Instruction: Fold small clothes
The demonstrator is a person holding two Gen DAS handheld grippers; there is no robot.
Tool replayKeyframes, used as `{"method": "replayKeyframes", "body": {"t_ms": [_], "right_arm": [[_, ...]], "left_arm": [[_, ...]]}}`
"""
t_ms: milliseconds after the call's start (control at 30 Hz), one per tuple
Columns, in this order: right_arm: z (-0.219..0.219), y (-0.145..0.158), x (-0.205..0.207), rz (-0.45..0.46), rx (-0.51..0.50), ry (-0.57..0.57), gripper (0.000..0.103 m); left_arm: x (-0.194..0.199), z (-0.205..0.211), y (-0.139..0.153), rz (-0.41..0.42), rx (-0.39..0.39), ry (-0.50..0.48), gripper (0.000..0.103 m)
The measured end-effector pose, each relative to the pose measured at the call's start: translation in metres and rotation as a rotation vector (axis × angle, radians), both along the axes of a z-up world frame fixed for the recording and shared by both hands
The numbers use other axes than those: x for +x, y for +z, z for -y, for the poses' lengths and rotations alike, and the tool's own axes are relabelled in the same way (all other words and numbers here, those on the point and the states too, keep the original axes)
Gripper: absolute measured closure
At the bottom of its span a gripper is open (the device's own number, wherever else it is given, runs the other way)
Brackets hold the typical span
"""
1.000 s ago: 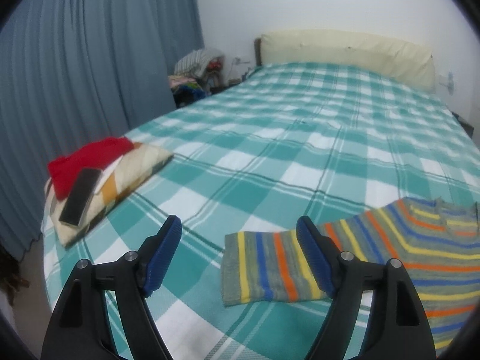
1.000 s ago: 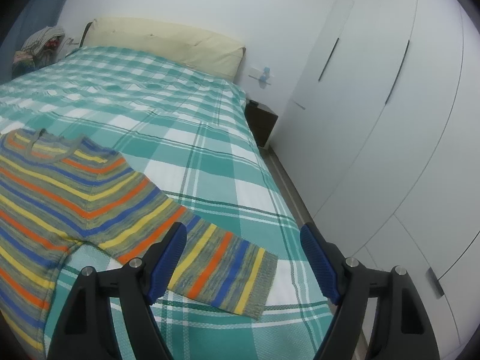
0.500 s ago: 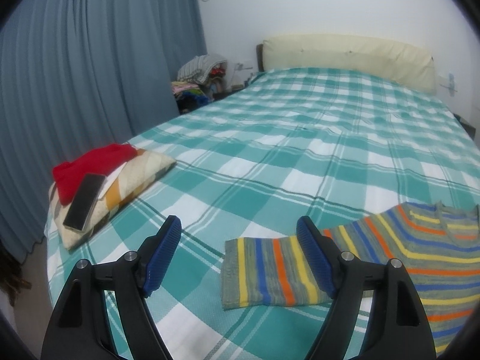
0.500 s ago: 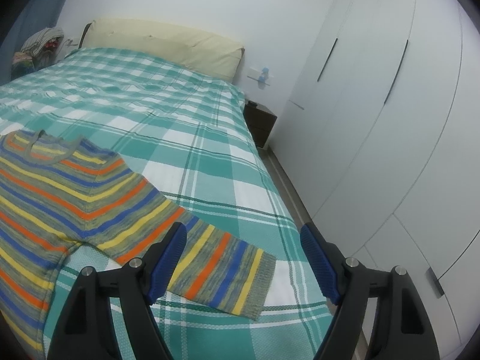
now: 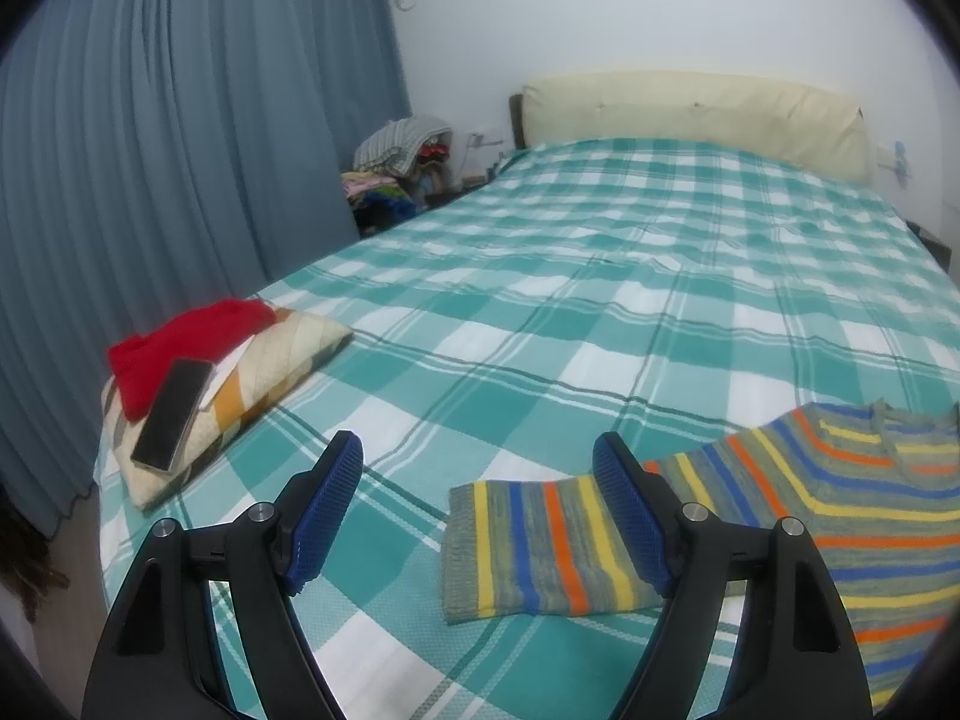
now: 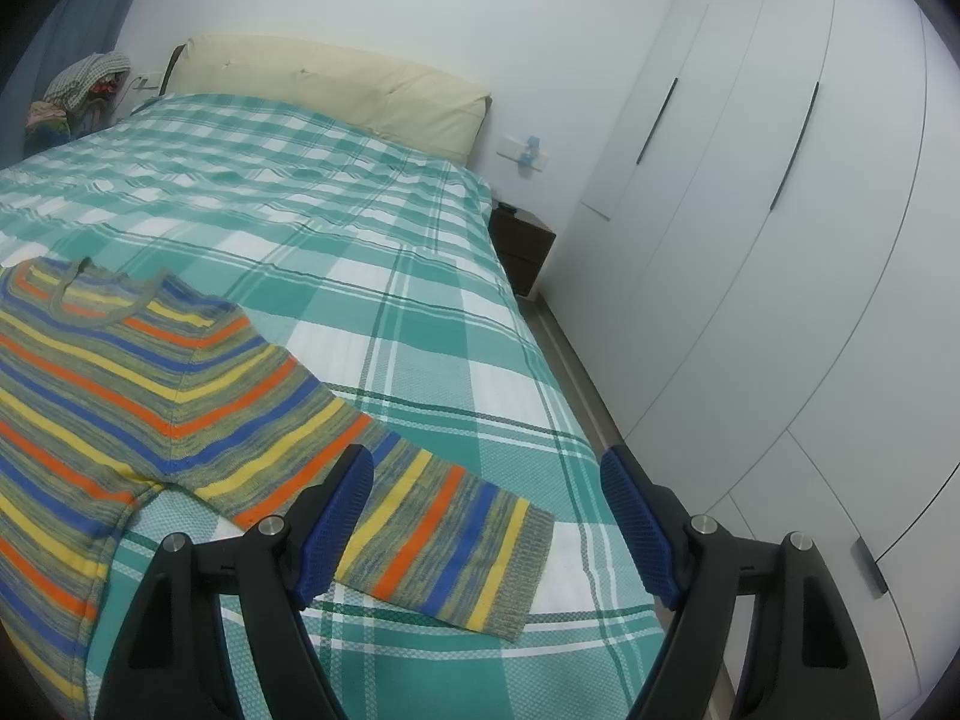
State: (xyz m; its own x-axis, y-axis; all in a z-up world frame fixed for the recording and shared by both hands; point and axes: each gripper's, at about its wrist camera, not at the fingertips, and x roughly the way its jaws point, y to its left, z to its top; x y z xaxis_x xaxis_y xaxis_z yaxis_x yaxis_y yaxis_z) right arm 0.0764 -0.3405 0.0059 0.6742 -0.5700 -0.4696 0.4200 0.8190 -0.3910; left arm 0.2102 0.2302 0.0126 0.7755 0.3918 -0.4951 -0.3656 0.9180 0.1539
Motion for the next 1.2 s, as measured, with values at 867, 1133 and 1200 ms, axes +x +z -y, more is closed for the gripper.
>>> {"method": "replayKeyframes", "body": {"t_ms": [867, 1133, 1200], "right_arm": [[-0.003, 0.004, -0.003, 0.009, -0.045, 0.005, 0.025], [-0.004, 0.003, -0.001, 0.006, -0.046, 0.008, 0.025], [-0.004, 0.003, -0.001, 0.006, -0.047, 0.007, 0.025]], "left_arm": [[0.007, 0.018, -0.009, -0.030, 0.062, -0.087, 0.008], [0.009, 0.015, -0.012, -0.036, 0.056, -0.077, 0.008], [0.009, 0.015, -0.012, -0.036, 0.056, -0.078, 0.008]]}}
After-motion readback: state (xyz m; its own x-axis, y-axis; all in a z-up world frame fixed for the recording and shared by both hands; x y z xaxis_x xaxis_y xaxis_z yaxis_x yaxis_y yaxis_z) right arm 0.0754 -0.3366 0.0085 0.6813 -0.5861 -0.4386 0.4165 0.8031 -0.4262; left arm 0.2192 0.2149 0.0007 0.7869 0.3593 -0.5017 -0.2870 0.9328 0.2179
